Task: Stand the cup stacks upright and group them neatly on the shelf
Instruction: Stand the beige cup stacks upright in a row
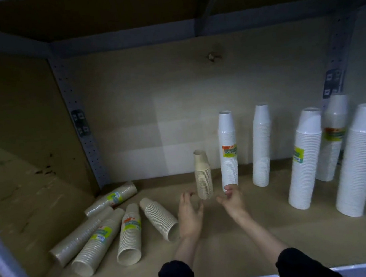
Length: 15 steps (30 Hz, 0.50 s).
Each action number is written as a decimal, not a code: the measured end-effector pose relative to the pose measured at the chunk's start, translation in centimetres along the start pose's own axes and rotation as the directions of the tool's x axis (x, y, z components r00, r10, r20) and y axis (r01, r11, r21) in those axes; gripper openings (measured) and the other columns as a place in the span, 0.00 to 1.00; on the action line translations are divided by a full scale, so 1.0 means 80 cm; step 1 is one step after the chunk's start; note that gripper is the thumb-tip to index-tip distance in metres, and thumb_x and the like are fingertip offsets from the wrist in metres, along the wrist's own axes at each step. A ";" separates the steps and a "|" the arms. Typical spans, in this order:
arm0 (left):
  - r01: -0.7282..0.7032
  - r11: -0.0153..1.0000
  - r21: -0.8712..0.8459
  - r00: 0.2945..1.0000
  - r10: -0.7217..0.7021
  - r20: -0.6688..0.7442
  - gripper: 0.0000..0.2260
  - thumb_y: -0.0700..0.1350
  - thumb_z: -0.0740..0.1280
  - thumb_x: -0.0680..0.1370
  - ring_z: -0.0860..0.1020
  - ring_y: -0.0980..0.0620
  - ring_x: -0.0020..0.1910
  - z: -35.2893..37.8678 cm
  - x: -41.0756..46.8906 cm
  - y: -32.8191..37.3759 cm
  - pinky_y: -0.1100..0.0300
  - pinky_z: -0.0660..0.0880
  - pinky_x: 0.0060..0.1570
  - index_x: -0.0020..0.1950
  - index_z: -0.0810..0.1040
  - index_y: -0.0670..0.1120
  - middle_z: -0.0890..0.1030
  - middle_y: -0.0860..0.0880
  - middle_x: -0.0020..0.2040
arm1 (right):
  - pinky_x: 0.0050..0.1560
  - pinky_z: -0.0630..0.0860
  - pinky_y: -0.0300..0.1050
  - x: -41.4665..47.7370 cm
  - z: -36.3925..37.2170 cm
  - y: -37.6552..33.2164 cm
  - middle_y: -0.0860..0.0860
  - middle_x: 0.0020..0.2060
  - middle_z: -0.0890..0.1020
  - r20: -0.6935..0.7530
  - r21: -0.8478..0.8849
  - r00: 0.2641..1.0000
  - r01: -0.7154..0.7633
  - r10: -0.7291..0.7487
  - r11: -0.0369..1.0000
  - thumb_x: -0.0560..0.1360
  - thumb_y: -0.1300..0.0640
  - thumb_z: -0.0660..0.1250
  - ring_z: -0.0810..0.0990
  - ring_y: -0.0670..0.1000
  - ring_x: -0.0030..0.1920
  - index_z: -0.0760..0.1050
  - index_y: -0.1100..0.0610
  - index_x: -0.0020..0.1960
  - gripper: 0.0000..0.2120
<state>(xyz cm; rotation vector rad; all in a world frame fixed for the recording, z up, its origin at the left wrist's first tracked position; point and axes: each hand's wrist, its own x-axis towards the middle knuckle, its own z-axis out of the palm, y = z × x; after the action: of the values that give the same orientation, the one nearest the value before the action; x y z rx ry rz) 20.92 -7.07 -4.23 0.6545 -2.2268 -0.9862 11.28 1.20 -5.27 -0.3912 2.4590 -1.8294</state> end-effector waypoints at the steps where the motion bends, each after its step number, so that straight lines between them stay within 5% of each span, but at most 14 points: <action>1: -0.004 1.000 0.004 1.000 0.004 -0.006 0.13 0.38 0.64 0.77 0.74 0.45 0.62 -0.005 -0.003 0.000 0.61 0.65 0.60 0.61 0.72 0.37 0.74 0.41 0.62 | 0.49 0.68 0.40 -0.004 0.002 -0.003 0.55 0.44 0.72 0.002 -0.009 1.000 0.006 -0.006 1.000 0.67 0.66 0.73 0.72 0.51 0.47 0.72 0.62 0.54 0.17; 5: -0.007 1.000 0.028 0.999 0.008 -0.031 0.12 0.38 0.63 0.77 0.74 0.44 0.60 -0.024 -0.010 -0.001 0.64 0.64 0.57 0.60 0.73 0.36 0.75 0.40 0.60 | 0.51 0.71 0.44 -0.018 0.009 -0.014 0.46 0.34 0.70 0.030 -0.010 0.999 0.025 -0.024 1.000 0.67 0.65 0.73 0.72 0.51 0.46 0.73 0.63 0.54 0.17; 9: 0.000 0.999 0.052 0.995 0.005 -0.099 0.11 0.37 0.63 0.77 0.75 0.42 0.58 -0.047 -0.012 -0.002 0.63 0.64 0.57 0.58 0.75 0.36 0.76 0.39 0.58 | 0.48 0.68 0.40 -0.031 0.024 -0.027 0.53 0.41 0.73 0.099 -0.010 0.994 0.039 -0.038 0.999 0.68 0.64 0.73 0.72 0.51 0.45 0.71 0.59 0.51 0.15; 15: 0.096 0.975 0.199 0.974 -0.051 -0.221 0.12 0.39 0.61 0.78 0.73 0.42 0.59 -0.108 0.003 -0.027 0.55 0.68 0.58 0.60 0.73 0.38 0.73 0.40 0.61 | 0.43 0.66 0.37 -0.042 0.073 -0.049 0.47 0.34 0.71 0.260 -0.041 0.965 0.036 -0.024 0.998 0.69 0.63 0.72 0.71 0.49 0.46 0.72 0.58 0.53 0.15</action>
<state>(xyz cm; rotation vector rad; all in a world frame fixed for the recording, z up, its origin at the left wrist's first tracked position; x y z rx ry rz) 27.20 -12.63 -1.14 0.8992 -2.1417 -0.6845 16.32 -4.53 -3.68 -0.6305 2.3311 -1.6161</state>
